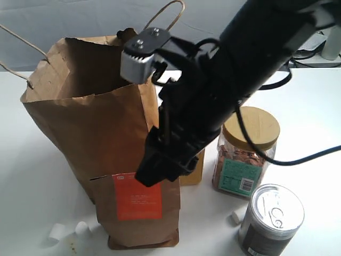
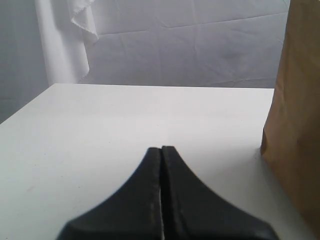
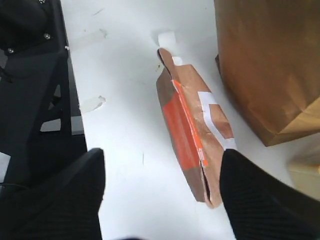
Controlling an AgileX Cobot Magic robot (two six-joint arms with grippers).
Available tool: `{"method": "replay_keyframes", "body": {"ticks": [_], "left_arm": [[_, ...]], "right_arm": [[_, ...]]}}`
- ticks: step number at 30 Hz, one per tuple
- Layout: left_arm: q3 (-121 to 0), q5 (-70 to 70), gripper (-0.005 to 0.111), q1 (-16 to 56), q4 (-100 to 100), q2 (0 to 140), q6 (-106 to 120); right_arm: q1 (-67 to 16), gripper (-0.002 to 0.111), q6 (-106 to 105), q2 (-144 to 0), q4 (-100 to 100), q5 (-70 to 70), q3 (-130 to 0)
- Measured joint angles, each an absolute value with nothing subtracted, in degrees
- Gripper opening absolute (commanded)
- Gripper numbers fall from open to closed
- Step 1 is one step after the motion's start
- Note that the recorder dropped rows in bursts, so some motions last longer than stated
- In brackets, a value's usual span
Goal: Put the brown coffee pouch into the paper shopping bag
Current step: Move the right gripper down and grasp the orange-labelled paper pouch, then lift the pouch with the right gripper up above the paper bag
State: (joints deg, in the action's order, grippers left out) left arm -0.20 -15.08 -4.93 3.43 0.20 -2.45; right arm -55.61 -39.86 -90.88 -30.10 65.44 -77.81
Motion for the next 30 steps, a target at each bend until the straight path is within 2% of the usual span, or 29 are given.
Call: {"method": "replay_keyframes", "body": {"ticks": [7, 10, 13, 15, 17, 24, 30], "left_arm": [[-0.20, -15.08, 0.000, -4.93, 3.43, 0.20, -2.45], [-0.20, -15.08, 0.000, -4.93, 3.43, 0.20, -2.45], [-0.20, -15.08, 0.000, -4.93, 3.43, 0.20, -2.45], [-0.20, -15.08, 0.000, -4.93, 3.43, 0.20, -2.45], [-0.20, -15.08, 0.000, -4.93, 3.43, 0.20, -2.45], [-0.20, -15.08, 0.000, -4.93, 3.43, 0.20, -2.45], [-0.20, -15.08, 0.000, -4.93, 3.43, 0.20, -2.45]], "right_arm": [[-55.96, 0.062, -40.06, -101.63, -30.10, 62.14, -77.81], [-55.96, 0.057, -40.06, -104.75, -30.10, 62.00, -77.81], [-55.96, 0.038, -39.83, -107.79, -30.10, 61.64, -77.92], [-55.96, 0.012, -36.94, -108.30, -30.33, 60.99, -78.32], [-55.96, -0.001, -35.16, -108.30, -30.70, 60.75, -78.35], [-56.24, 0.000, -34.35, -106.63, -29.64, 61.25, -78.35], [-57.94, 0.000, -33.83, -98.65, -28.98, 63.21, -78.24]]}}
